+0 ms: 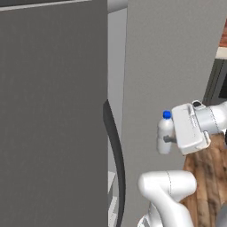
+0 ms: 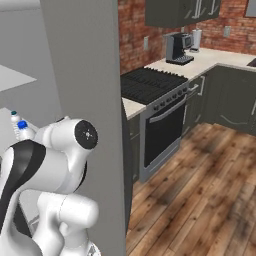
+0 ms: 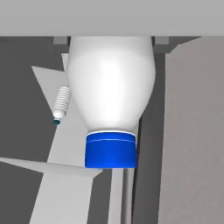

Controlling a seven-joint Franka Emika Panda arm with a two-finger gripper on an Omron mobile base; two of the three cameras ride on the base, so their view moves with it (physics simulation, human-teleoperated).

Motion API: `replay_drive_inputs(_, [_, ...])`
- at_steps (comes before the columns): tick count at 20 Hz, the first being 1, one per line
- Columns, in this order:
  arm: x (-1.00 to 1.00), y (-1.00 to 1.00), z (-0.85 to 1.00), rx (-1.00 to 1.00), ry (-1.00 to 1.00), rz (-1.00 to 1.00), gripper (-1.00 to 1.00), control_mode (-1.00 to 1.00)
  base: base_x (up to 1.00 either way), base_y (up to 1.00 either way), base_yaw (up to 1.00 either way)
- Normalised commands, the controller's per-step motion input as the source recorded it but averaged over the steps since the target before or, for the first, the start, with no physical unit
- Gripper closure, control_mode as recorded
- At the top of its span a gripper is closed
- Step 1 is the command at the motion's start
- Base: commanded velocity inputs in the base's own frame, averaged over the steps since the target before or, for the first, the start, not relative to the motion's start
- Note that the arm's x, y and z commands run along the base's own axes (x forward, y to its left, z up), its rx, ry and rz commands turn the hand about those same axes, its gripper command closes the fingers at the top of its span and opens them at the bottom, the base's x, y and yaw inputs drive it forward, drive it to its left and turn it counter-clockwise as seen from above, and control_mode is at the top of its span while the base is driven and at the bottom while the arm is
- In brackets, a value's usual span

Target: Take the bottled waters from the counter and place them in the freezer to freeze. Close the freezer door after placing the bottles.

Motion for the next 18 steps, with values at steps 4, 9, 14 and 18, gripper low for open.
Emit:
replay_drive_inputs(4, [0.21, 0.76, 0.01, 0.06, 0.0, -0.02, 1.0, -1.0, 0.0, 0.0, 0.0])
replay_drive_inputs(9, [0.37, 0.2, 0.39, 0.19, 0.04, -0.02, 1.0, -1.0, 0.0, 0.0, 0.0])
replay_drive_inputs(14, [0.2, 0.0, 0.23, 0.18, 0.16, 0.03, 1.0, -1.0, 0.0, 0.0, 0.0])
replay_drive_inputs(18, [0.14, 0.09, 0.2, 0.1, 0.02, 0.03, 1.0, -1.0, 0.0, 0.0, 0.0])
